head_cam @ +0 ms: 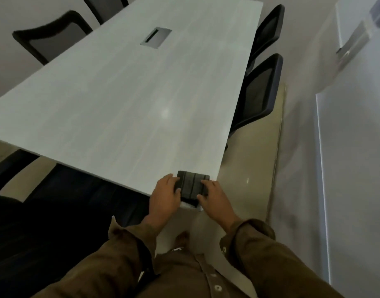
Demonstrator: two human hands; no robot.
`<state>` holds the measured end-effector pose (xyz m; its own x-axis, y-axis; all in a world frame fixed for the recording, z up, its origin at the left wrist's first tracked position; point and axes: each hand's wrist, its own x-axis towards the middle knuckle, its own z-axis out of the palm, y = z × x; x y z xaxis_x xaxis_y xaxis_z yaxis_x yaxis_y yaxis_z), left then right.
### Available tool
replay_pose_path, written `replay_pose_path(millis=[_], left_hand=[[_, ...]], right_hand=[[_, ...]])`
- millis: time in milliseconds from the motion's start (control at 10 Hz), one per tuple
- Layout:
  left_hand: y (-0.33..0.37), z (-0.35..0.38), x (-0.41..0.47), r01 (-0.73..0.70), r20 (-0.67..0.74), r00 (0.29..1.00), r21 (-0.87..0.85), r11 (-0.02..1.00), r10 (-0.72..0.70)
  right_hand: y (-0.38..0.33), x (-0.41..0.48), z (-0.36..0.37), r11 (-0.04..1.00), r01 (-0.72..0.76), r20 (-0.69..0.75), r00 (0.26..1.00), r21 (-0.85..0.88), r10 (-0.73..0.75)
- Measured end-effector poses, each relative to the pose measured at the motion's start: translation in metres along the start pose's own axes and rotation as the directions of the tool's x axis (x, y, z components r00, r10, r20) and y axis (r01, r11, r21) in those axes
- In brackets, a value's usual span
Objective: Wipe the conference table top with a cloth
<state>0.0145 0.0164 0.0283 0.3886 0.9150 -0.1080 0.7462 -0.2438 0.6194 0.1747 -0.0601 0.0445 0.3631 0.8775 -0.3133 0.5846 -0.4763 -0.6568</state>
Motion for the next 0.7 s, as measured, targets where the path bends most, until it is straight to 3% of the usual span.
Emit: replay_pose_path(millis=[100, 300, 500, 700], left_hand=[[-0.016, 0.024, 0.003, -0.137, 0.169, 0.98, 0.172, 0.976, 0.107], [-0.016, 0.02, 0.025, -0.086, 0.175, 0.983, 0.164, 0.983, 0.057], [-0.006, -0.001, 0.03, -0.048, 0.283, 0.959, 0.078, 0.996, 0.024], [0.023, -0.033, -0.013, 0.013, 0.057, 0.998, -0.092, 0.996, -0.008]], right_hand=[[0.016, 0.006, 0.016, 0.995, 0.03, -0.028, 0.999, -0.096, -0.033], [0.016, 0.033, 0.015, 0.982, 0.077, -0.072, 0.993, -0.171, -0.091], [0.006, 0.034, 0.003, 0.99, 0.064, 0.044, 0.997, -0.125, -0.059], [-0.001, 0.004, -0.024, 0.991, 0.066, 0.037, 0.997, 0.115, -0.07]])
